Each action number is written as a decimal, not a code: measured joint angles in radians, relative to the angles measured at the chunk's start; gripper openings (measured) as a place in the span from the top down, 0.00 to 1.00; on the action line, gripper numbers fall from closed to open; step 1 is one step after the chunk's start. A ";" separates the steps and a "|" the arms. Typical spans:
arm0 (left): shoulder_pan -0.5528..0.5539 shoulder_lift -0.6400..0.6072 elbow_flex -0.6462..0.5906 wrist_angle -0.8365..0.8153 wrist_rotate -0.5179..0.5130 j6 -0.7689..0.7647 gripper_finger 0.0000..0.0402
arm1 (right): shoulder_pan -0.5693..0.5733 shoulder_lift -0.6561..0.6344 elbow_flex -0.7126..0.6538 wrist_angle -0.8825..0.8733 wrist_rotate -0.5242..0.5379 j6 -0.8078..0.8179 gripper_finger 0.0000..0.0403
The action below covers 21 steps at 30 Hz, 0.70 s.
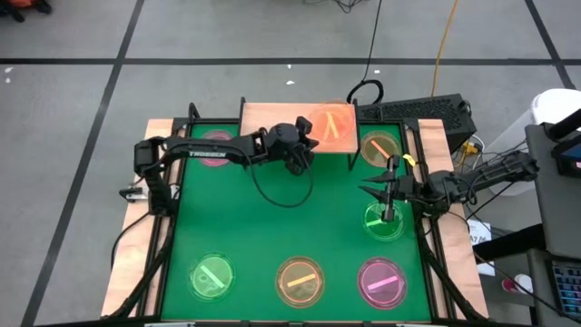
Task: Place and stack plates onto a shelf
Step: Stack the orange plate on top of the orange plate on the shelf, then stack the right green plate on top of the orange plate on the shelf
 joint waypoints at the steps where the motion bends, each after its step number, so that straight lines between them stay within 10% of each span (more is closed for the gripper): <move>1: 0.004 0.001 0.000 -0.004 0.000 0.000 1.00 | 0.000 0.000 0.000 0.000 0.000 0.000 0.82; 21: 0.009 -0.006 0.000 0.017 -0.068 -0.056 0.85 | 0.000 0.000 0.000 0.001 0.000 0.003 0.82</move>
